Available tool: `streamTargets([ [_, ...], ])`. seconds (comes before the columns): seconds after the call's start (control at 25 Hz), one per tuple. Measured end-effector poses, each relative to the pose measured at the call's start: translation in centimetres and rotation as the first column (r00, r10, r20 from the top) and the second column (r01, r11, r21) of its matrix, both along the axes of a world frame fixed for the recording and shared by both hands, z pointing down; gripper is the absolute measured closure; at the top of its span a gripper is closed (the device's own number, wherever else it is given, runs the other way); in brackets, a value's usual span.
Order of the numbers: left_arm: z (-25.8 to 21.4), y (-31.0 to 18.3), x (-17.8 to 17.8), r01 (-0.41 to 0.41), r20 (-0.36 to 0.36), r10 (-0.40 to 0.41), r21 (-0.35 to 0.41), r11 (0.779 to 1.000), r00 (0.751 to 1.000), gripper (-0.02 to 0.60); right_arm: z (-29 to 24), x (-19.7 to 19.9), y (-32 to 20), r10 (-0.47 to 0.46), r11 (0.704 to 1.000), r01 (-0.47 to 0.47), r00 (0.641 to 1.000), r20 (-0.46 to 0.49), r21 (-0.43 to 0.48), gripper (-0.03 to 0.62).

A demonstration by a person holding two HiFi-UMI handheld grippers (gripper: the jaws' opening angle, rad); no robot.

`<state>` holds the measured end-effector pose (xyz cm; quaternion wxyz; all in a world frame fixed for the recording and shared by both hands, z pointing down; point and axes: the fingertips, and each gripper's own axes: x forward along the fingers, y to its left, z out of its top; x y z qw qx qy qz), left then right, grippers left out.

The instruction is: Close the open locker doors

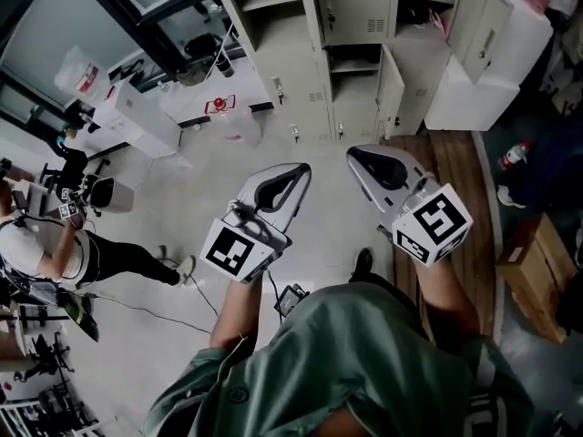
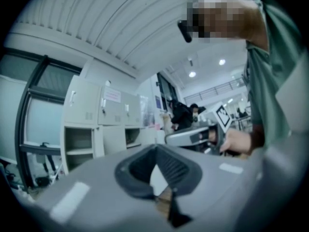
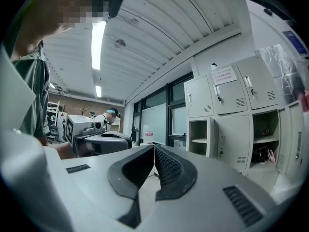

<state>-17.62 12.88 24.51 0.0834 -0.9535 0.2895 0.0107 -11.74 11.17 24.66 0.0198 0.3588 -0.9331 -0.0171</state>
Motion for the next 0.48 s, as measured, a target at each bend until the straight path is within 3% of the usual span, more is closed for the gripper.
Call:
streamTargets([
  [0.48,-0.4,-9.7,3.4,0.105,-0.001,-0.105,0.018,0.994,0.994,0.580,0.1,2.7,-10.0,-0.108,0.994,0.108,0.994,-0.001,0.001,0.588],
])
